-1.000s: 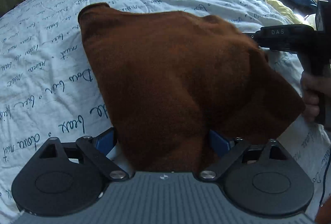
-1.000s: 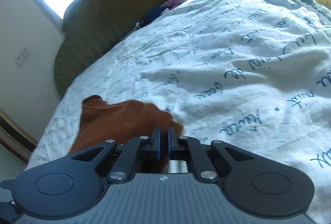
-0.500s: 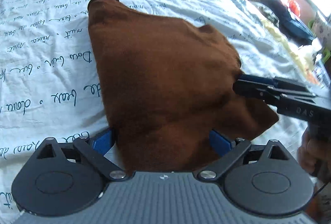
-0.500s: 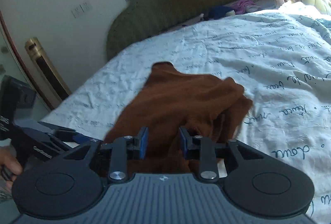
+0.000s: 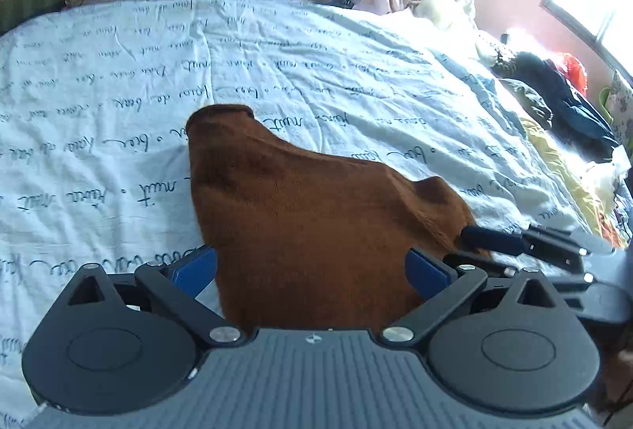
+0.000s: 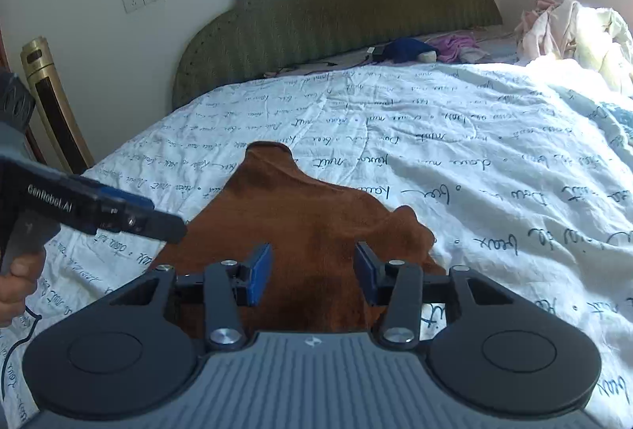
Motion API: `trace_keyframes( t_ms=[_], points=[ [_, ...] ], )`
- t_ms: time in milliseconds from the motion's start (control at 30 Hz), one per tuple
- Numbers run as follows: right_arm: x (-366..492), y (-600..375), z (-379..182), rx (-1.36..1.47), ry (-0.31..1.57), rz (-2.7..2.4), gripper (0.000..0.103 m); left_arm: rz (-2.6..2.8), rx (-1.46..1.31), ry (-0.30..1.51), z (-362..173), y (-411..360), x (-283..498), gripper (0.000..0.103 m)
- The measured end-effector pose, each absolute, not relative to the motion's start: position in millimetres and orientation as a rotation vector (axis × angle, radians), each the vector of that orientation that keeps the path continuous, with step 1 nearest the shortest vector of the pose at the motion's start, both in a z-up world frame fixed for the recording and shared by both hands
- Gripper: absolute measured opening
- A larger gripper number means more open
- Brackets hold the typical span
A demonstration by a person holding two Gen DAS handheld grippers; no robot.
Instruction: Fold small clothes
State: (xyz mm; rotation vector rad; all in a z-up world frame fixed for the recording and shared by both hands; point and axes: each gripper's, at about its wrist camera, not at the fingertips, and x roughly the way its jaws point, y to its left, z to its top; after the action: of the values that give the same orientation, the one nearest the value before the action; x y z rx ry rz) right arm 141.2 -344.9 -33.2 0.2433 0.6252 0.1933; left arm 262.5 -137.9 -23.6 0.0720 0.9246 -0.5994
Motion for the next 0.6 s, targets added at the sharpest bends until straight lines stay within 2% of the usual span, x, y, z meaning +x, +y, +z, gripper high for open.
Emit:
trace_keyframes(
  t_ms=[67,133,267,433,600],
  points=[
    [162.4,-342.6,-58.0,0.199,0.715,0.161,0.041,-0.538,0.105,0.999,-51.3,-152.4,285.8,0.097],
    [165.1,-349.4,-75.1,0.199,0.699,0.172,0.041,-0.503,0.099,1.021,-77.0,-148.1,295.9,0.103],
    [148.0,-358.7,-55.0,0.257,0.681,0.146,0.044,-0.49,0.038,0.99,-56.7,-121.8,266.2,0.099],
    [100.5,-344.2,-28.7,0.266,0.621,0.227,0.044,-0.593,-0.033,0.923,-21.5,-98.6,198.7,0.101],
    [74.6,-312.1,-42.5,0.177,0.672,0.305,0.042,-0.621,0.017,0.966,-47.3,-116.3,154.3,0.101]
  ],
)
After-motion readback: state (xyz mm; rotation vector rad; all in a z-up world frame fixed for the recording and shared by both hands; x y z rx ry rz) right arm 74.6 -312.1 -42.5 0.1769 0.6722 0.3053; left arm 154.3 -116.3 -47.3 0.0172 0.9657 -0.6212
